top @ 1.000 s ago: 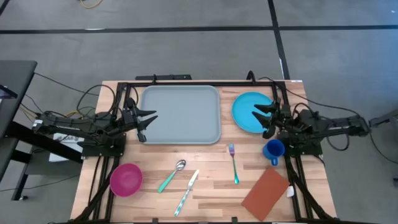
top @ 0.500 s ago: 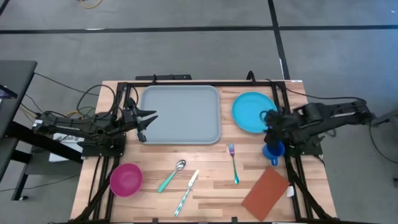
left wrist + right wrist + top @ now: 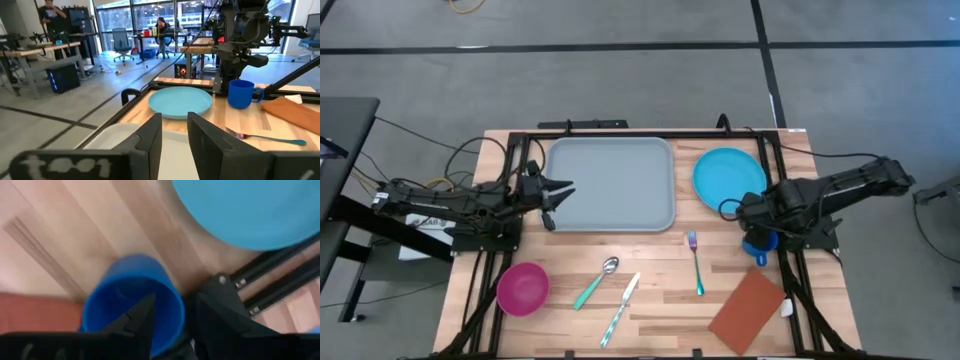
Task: Set up tray
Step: Put the dark blue mug at the top right of the gray tray
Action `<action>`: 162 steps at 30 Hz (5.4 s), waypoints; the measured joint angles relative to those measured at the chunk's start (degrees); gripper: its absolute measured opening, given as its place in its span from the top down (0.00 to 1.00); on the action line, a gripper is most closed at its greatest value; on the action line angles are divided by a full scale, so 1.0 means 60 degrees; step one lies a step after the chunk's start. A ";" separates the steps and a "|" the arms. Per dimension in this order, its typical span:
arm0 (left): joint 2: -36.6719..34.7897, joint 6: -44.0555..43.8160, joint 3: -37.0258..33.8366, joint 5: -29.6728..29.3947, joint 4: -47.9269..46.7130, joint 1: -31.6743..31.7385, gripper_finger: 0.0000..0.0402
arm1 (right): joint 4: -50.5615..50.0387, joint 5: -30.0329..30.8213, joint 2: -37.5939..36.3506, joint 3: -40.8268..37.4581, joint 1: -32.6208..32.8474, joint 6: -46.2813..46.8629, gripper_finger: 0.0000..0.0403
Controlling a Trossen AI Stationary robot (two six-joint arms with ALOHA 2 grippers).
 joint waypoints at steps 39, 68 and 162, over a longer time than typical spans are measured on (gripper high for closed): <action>0.0007 -0.0155 0.0000 0.0004 -0.0105 0.0000 0.80 | 0.1407 -0.0472 0.2147 -0.0820 0.0058 -0.0505 0.70; 0.0004 -0.0790 0.0000 -0.0021 -0.0395 0.0000 0.80 | 0.4425 0.3233 0.3556 0.4269 -0.1896 -0.2531 0.99; 0.0007 -0.1727 0.0004 -0.0193 -0.1366 0.0000 0.80 | -0.0260 0.2232 1.4182 1.4377 -0.3972 -0.7198 1.00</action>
